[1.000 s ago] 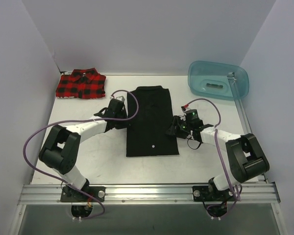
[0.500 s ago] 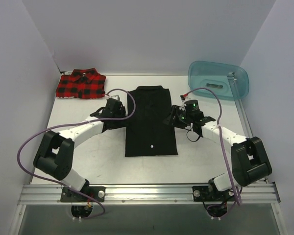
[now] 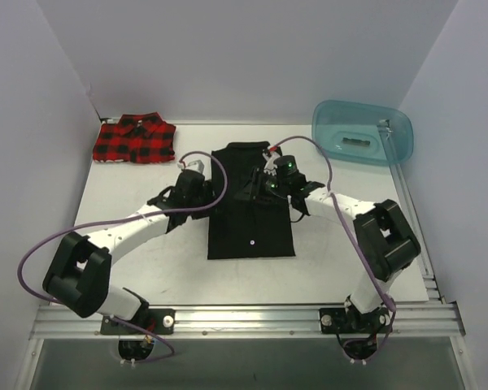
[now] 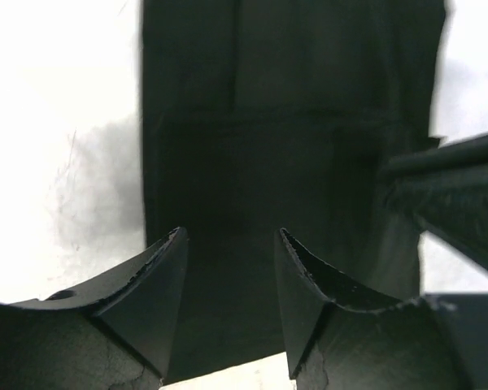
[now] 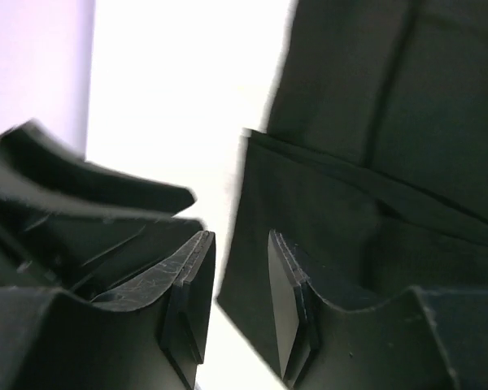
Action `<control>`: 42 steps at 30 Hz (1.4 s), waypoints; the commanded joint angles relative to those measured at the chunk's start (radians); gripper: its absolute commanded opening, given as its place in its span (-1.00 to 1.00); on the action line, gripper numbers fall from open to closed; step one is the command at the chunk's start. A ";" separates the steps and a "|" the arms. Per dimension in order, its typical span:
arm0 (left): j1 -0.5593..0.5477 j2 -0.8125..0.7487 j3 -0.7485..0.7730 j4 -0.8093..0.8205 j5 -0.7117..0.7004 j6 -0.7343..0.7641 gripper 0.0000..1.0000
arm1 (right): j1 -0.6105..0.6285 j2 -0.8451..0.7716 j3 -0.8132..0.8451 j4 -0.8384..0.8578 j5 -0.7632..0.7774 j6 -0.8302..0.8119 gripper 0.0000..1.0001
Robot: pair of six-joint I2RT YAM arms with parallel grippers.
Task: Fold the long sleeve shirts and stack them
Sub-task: Fold the shirt
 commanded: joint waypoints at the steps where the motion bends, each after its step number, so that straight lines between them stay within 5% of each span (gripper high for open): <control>1: 0.001 0.017 -0.073 0.081 0.025 -0.063 0.11 | -0.017 0.072 0.007 0.051 -0.032 0.026 -0.35; 9: 0.004 0.076 -0.096 0.120 0.036 -0.067 0.07 | -0.119 0.190 -0.059 0.173 -0.093 0.050 -0.41; 18: 0.001 0.004 -0.026 0.098 0.059 -0.052 0.21 | -0.184 0.027 -0.070 0.111 -0.136 0.007 -0.35; 23: -0.005 0.060 0.017 0.214 0.151 -0.084 0.23 | -0.186 0.017 -0.120 0.157 -0.174 0.041 -0.41; 31: 0.027 0.278 -0.041 0.471 0.188 -0.198 -0.20 | -0.210 0.175 -0.216 0.383 -0.193 0.107 -0.52; 42: 0.107 0.344 -0.171 0.598 0.211 -0.211 -0.24 | -0.308 0.228 -0.305 0.447 -0.188 0.083 -0.56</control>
